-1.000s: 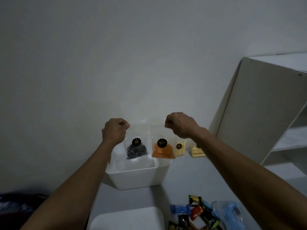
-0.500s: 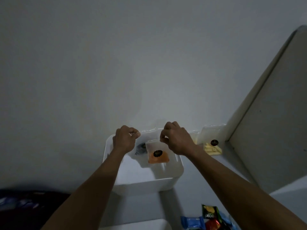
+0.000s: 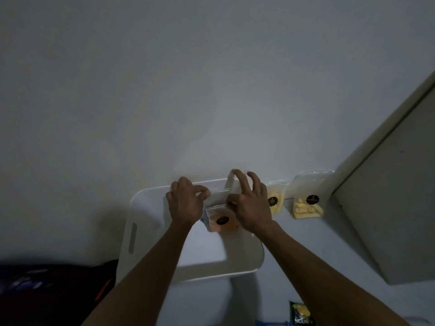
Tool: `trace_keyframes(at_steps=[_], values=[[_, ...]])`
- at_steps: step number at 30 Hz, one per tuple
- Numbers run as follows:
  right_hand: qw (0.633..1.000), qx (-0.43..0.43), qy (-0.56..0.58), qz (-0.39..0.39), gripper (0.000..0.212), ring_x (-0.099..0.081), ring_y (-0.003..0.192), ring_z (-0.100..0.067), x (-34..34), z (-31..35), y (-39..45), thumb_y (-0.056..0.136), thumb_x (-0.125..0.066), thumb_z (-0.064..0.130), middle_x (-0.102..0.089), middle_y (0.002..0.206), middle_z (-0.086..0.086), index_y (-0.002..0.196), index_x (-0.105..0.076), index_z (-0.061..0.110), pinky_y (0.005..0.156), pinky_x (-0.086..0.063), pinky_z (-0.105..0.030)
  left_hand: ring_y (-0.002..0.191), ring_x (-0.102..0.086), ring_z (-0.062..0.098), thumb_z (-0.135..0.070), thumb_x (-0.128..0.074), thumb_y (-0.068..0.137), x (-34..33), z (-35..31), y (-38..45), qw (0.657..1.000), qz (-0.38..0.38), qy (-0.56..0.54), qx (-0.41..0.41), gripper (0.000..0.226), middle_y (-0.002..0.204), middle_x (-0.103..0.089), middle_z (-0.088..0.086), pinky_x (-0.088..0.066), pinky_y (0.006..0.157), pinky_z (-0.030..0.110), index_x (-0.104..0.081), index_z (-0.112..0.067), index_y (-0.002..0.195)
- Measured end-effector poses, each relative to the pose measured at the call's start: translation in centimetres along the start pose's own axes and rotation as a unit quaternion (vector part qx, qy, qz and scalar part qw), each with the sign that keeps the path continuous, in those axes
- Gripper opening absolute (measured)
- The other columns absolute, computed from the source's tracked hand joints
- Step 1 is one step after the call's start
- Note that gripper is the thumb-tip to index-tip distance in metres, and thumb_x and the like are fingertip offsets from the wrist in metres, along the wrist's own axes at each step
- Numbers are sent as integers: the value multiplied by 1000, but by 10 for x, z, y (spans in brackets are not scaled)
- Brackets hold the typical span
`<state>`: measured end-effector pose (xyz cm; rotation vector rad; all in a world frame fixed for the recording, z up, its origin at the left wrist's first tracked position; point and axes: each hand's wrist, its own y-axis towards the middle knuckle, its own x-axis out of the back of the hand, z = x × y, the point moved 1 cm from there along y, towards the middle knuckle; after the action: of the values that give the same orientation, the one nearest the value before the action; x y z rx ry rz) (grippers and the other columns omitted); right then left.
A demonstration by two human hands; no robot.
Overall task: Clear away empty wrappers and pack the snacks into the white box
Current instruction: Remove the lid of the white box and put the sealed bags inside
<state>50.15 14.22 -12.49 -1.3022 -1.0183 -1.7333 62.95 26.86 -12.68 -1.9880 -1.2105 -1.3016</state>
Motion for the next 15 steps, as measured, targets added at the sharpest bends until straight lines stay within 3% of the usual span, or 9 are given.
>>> trace_keyframes(at_steps=[4,7,15], values=[[999,-43,-11,-22,15,-32,125,-33,-13,-2,1,79,-70,43,-44,135,-2,76,-76,30,91,-41,-48,98,-47,22,-48,-59,88,-5,0,2,996,-32,84,-27,16,92,-44,-4,-34,81,36,-72,-38,90],[998,-63,-10,-31,16,-40,115,-30,-15,-3,4,78,-71,43,-49,121,-1,81,-77,29,85,-41,-44,95,-47,23,-47,-59,88,-6,0,4,990,-57,121,-36,19,94,-47,-1,-35,78,36,-72,-35,95],[996,-90,-1,-25,29,-44,116,-32,-13,-3,5,76,-77,43,-50,121,-4,100,-75,27,85,-44,-46,92,-50,23,-42,-65,85,-8,0,0,990,-70,114,-48,23,94,-52,0,-37,77,37,-72,-31,104]])
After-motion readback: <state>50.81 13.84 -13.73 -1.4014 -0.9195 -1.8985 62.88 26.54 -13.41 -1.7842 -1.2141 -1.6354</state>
